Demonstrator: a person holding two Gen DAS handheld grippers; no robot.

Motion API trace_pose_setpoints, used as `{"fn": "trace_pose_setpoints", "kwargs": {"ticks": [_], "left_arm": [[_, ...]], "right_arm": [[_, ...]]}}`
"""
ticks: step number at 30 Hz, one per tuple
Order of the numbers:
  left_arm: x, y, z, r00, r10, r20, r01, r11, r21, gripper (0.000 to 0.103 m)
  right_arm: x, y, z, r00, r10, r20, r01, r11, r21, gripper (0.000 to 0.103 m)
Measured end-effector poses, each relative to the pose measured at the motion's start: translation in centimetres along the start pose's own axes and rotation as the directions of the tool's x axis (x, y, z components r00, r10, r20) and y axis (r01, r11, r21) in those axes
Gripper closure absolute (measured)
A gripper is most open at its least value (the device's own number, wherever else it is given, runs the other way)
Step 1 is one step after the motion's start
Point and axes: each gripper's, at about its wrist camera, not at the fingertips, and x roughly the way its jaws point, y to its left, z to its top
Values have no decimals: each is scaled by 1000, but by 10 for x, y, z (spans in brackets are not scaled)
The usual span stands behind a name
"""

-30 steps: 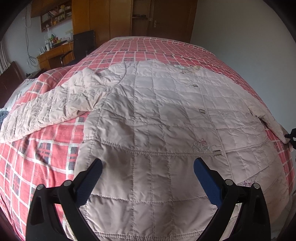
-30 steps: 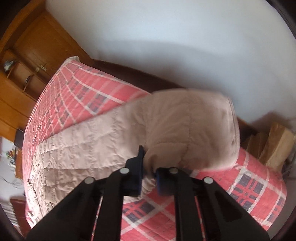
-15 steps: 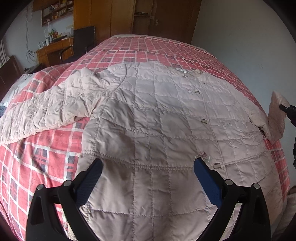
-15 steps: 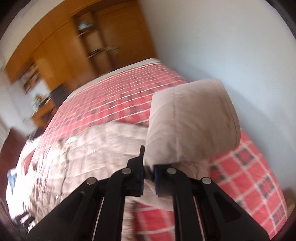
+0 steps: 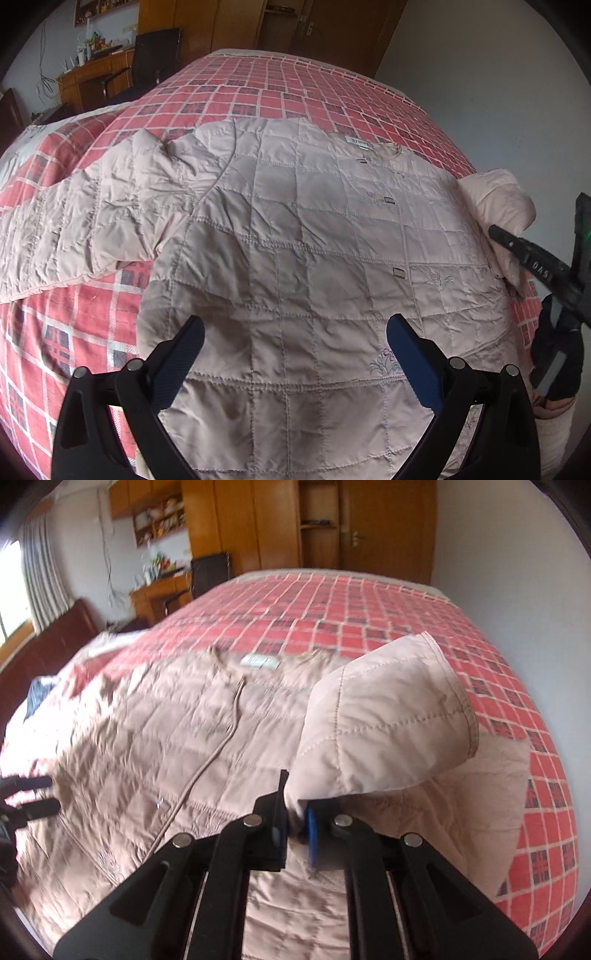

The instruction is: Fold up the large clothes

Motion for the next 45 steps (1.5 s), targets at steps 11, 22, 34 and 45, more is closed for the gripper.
{"fn": "trace_pose_setpoints", "kwargs": {"ticks": [11, 22, 34, 45], "left_arm": [[20, 8, 18, 988, -118, -104, 107, 989, -104, 4], [61, -44, 45, 933, -285, -218, 276, 958, -73, 5], [112, -96, 63, 916, -304, -263, 312, 950, -14, 95], [38, -47, 93, 949, -314, -19, 314, 949, 9, 97]], "right_arm": [[15, 35, -31, 965, 222, -137, -237, 966, -105, 58], [-69, -28, -30, 985, 167, 32, -169, 984, 58, 49], [-87, -111, -53, 998, 36, 60, -51, 959, 278, 49], [-67, -156, -53, 994, 87, 64, -106, 904, 415, 49]]}}
